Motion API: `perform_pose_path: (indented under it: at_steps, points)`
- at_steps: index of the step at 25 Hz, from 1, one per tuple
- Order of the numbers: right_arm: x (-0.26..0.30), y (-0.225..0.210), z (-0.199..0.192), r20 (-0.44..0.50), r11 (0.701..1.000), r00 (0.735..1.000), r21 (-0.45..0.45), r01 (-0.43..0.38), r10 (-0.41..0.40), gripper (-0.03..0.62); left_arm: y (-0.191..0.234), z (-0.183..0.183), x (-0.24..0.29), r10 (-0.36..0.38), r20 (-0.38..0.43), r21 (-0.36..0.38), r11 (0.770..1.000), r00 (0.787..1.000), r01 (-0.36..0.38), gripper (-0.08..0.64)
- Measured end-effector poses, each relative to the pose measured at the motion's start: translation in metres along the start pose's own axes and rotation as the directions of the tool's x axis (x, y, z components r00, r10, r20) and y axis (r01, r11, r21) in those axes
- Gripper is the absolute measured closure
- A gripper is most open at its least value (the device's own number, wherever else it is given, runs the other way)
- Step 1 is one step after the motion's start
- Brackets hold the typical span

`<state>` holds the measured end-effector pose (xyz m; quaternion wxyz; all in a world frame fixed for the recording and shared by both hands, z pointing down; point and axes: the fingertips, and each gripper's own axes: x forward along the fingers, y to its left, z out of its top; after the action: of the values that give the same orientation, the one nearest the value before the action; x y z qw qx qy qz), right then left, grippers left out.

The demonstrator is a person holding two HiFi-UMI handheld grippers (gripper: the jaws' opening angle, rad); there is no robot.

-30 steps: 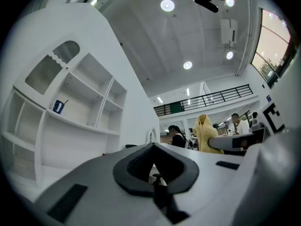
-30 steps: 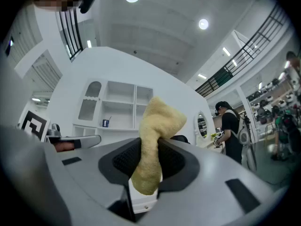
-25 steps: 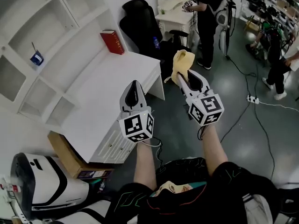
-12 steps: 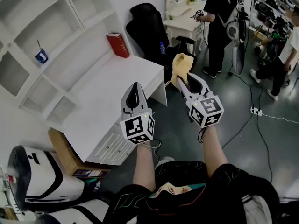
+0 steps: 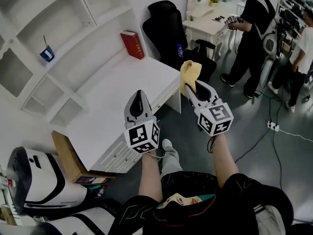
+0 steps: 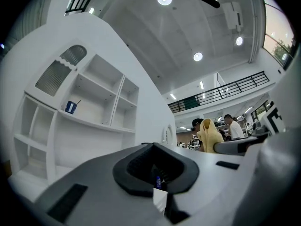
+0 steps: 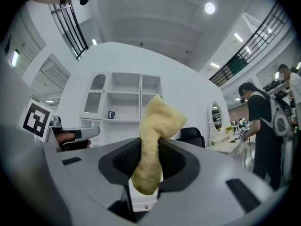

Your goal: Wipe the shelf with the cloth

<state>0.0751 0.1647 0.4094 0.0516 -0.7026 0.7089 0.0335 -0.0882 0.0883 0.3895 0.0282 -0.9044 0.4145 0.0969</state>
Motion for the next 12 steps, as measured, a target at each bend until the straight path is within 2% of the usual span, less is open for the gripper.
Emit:
perform_pose_path:
  at_steps: [3, 7, 12]
  points:
    - [0.029, -0.014, -0.011, -0.024, 1.0, 1.0, -0.005, 0.009, -0.009, 0.485, 0.018, -0.014, 0.037, 0.009, -0.009, -0.012, 1.0, 1.0, -0.01, 0.56]
    - [0.075, -0.049, -0.016, -0.048, 0.997, 0.996, -0.04, 0.067, -0.069, 0.485, 0.029, -0.037, 0.093, -0.006, -0.015, 0.024, 1.0, 1.0, 0.007, 0.56]
    - [0.161, -0.069, -0.037, -0.091, 0.998, 0.994, -0.038, 0.058, -0.061, 0.485, 0.068, -0.069, 0.169, -0.001, -0.065, -0.044, 0.999, 0.998, -0.001, 0.56]
